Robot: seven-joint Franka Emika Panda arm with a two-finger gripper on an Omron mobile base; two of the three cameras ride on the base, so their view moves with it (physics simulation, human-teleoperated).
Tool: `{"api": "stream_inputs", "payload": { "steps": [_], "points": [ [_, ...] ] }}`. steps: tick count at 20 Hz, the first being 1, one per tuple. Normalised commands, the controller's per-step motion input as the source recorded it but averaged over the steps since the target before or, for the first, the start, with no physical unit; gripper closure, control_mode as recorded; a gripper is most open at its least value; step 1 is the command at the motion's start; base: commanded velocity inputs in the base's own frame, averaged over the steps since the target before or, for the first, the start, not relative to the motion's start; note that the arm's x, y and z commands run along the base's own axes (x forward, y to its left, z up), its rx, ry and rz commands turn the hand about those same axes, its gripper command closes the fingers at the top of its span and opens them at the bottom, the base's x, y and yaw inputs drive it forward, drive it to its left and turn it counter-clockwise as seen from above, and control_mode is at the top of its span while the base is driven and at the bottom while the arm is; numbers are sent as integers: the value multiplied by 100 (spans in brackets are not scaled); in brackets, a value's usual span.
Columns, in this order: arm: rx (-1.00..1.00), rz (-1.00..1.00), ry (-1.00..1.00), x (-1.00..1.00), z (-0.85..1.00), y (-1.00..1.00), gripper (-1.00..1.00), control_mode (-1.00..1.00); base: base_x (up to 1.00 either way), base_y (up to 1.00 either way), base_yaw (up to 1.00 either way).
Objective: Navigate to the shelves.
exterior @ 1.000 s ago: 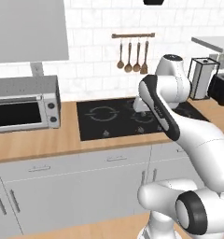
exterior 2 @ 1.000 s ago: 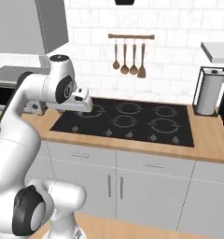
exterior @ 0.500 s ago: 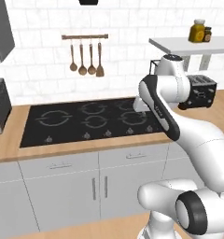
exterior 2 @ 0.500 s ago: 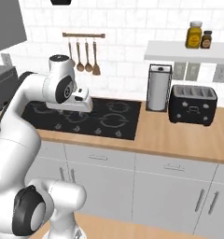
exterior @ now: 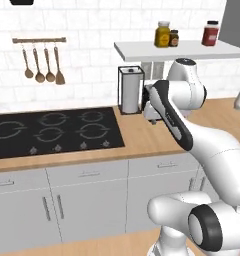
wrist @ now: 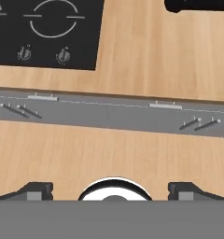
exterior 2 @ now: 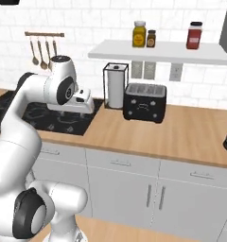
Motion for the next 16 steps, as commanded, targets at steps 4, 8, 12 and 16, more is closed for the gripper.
{"api": "stream_inputs", "payload": {
  "steps": [4, 8, 12, 16],
  "points": [
    [0, 0, 0, 0, 0, 0, -100, 100, 18, -100, 6],
    [0, 0, 0, 0, 0, 0, -100, 100, 13, -100, 6],
    [0, 0, 0, 0, 0, 0, -100, 100, 3, -39, 7],
    [0, 0, 0, 0, 0, 0, -100, 100, 3, 0, 0]
  ]
}}
